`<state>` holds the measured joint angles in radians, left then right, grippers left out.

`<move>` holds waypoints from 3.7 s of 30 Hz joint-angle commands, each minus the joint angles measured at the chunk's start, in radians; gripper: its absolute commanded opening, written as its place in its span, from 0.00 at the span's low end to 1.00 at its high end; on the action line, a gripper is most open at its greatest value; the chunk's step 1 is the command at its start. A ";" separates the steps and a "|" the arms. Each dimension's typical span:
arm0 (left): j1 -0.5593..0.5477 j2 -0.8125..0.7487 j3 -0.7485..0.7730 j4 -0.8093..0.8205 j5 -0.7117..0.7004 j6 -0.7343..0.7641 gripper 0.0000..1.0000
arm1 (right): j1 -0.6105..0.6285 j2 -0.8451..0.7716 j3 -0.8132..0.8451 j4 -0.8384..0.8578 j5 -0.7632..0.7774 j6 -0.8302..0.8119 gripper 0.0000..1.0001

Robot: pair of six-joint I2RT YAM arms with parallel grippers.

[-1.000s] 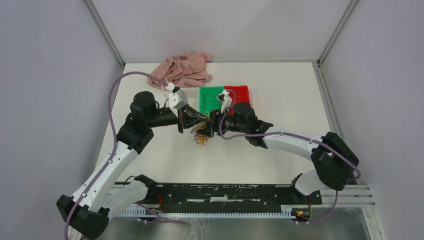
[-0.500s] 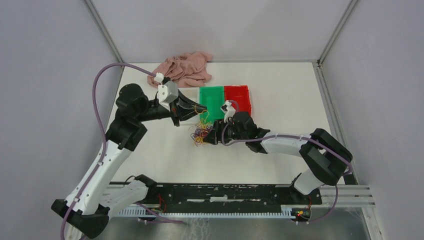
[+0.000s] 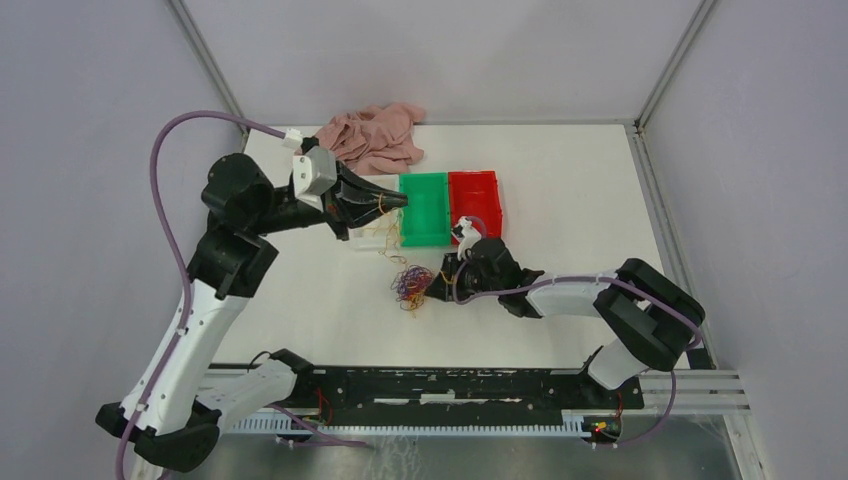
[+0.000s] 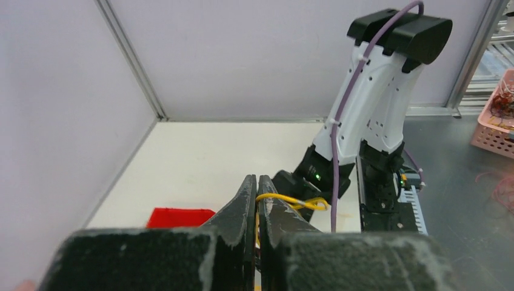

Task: Untangle the cables
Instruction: Untie the cable, then place the cable in the bin.

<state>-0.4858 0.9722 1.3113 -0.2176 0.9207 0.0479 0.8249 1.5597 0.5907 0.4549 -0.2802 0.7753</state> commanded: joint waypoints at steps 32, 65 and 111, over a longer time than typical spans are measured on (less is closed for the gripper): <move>0.001 0.169 -0.099 0.044 -0.801 0.471 0.03 | -0.001 -0.456 0.118 -0.472 0.147 -0.228 0.64; 0.170 0.627 -0.096 0.250 -0.949 0.632 0.03 | -0.073 -0.450 0.154 -0.472 0.158 -0.204 0.63; 0.142 0.802 -0.051 0.194 -0.906 0.489 0.09 | -0.167 -0.439 0.135 -0.468 0.087 -0.144 0.60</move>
<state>-0.3435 1.7508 1.2274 -0.0349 0.0109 0.5636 0.6647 1.1336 0.7052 -0.0437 -0.1833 0.6231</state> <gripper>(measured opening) 0.089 0.599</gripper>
